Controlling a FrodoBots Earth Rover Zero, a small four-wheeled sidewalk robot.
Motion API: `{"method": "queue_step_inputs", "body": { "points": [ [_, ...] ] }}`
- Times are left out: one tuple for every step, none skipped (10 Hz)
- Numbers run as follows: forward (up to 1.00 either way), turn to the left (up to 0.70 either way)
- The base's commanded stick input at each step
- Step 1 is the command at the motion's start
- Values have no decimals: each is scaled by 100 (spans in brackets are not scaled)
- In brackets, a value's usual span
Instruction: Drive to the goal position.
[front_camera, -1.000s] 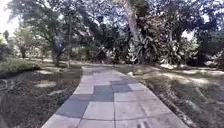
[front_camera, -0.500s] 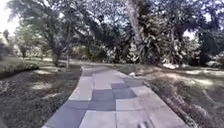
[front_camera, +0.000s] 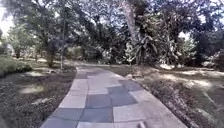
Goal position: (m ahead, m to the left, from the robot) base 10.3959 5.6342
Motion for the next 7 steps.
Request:
{"method": "queue_step_inputs", "body": {
  "points": [
    [50,0],
    [50,0],
    [50,0],
    [50,0],
    [50,0],
    [50,0],
    [50,0]
  ]
}}
